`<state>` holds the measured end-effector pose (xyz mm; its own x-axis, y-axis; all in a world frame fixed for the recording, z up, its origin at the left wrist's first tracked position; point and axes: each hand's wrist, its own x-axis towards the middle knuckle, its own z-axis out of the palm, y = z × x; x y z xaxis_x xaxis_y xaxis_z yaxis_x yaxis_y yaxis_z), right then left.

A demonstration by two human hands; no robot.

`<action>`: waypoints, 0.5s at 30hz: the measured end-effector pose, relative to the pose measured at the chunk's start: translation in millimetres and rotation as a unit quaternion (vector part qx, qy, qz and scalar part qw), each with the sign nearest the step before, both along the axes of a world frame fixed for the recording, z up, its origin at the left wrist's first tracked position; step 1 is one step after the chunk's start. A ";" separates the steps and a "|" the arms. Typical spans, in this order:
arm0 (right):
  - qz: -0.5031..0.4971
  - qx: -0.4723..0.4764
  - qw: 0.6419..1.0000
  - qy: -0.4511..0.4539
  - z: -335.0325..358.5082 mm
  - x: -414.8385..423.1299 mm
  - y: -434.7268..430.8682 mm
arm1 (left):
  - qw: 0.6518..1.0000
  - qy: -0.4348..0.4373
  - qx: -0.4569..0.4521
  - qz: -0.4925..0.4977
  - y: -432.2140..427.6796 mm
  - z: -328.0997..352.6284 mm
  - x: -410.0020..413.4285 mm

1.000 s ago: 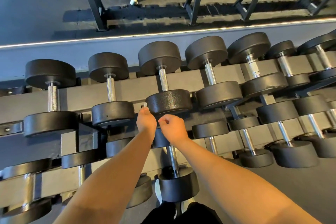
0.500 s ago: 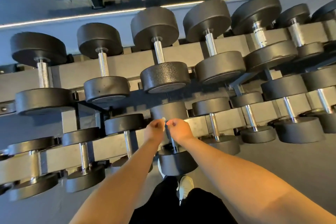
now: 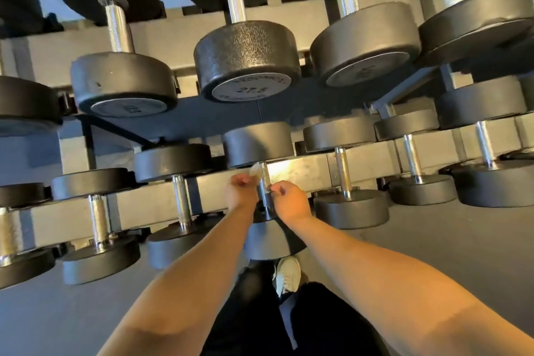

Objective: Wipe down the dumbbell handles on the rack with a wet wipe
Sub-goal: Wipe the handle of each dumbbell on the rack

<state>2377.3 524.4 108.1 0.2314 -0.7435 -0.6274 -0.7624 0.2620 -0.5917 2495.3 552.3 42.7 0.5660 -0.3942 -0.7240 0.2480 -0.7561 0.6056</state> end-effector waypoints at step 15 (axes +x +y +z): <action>0.040 -0.058 0.995 0.067 -39.3 -6.0 11.1 | 0.990 -0.097 -0.008 -0.097 -12.4 -14.1 -21.8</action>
<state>2371.3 535.4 68.7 0.2128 -0.7953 -0.5677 -0.8517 0.1337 -0.5066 2473.6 539.8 28.6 0.6056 -0.5198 -0.6025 -0.0236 -0.7686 0.6393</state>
